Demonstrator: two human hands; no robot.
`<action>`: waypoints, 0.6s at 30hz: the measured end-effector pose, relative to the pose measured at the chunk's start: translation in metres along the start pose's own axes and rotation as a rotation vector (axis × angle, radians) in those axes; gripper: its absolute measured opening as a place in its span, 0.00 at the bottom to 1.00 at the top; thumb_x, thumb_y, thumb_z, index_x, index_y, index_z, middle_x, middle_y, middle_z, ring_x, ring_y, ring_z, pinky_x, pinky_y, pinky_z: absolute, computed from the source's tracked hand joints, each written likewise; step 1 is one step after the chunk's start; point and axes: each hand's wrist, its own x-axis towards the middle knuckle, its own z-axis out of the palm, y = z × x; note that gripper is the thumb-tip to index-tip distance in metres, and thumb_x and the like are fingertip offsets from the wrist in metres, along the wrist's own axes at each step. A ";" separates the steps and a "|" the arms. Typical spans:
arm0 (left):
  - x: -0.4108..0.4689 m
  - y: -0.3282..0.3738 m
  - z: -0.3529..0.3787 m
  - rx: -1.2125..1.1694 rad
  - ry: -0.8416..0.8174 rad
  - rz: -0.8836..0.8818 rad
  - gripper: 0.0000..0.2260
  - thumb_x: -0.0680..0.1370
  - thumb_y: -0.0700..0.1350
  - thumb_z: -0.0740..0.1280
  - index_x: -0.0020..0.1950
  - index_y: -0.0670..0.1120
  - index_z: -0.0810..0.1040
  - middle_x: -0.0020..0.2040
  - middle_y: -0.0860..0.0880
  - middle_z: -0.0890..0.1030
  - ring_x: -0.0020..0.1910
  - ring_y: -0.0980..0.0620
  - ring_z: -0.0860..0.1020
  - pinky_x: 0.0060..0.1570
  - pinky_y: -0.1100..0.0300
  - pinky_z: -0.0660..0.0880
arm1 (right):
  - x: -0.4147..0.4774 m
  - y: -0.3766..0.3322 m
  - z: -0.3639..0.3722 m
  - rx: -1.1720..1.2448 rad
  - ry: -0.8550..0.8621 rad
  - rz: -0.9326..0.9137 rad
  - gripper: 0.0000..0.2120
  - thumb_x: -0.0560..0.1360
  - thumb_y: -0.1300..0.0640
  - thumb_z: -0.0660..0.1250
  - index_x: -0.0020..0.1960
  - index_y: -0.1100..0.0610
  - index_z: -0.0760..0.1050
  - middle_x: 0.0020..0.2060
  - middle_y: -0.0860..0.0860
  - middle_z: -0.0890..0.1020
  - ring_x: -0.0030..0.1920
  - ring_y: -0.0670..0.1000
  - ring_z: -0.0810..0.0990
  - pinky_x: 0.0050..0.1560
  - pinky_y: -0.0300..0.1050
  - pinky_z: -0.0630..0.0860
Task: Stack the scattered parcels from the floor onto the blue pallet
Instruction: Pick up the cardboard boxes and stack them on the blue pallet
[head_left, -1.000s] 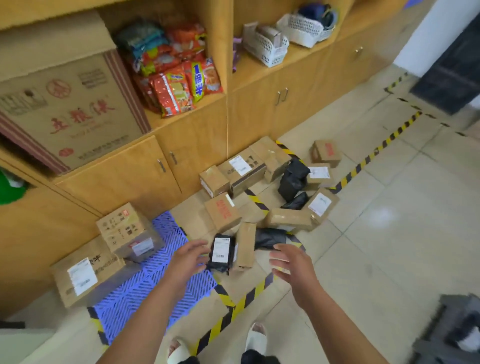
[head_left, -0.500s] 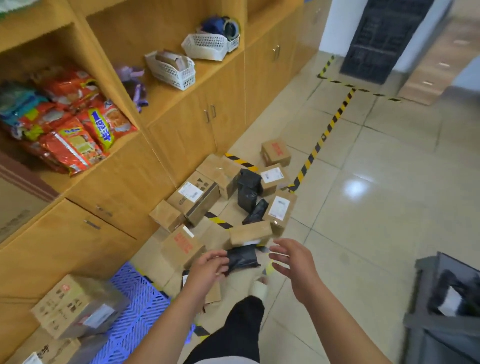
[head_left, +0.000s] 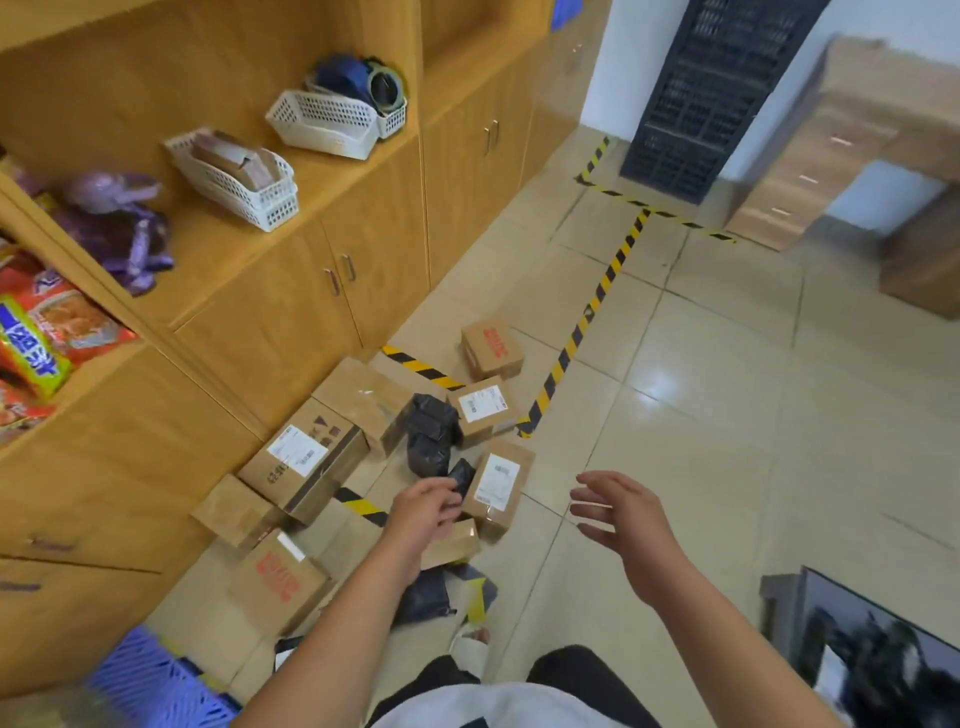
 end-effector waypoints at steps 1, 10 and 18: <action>0.006 0.011 0.007 0.003 -0.003 0.006 0.09 0.81 0.39 0.63 0.57 0.45 0.80 0.50 0.46 0.84 0.49 0.50 0.82 0.45 0.59 0.77 | 0.011 -0.008 -0.002 0.002 -0.002 0.004 0.08 0.78 0.58 0.66 0.53 0.59 0.81 0.48 0.58 0.85 0.49 0.57 0.84 0.52 0.51 0.80; 0.079 0.055 0.055 -0.136 0.152 -0.063 0.09 0.81 0.38 0.63 0.56 0.46 0.81 0.53 0.44 0.84 0.53 0.48 0.82 0.56 0.53 0.79 | 0.146 -0.080 0.013 -0.093 -0.190 0.009 0.08 0.80 0.56 0.65 0.56 0.57 0.79 0.49 0.57 0.85 0.50 0.58 0.85 0.54 0.54 0.80; 0.105 0.104 0.135 -0.397 0.471 -0.211 0.06 0.80 0.38 0.65 0.52 0.43 0.81 0.48 0.43 0.83 0.45 0.48 0.81 0.42 0.57 0.77 | 0.295 -0.160 0.015 -0.343 -0.468 0.105 0.09 0.78 0.60 0.65 0.57 0.55 0.78 0.52 0.56 0.84 0.50 0.56 0.84 0.52 0.50 0.81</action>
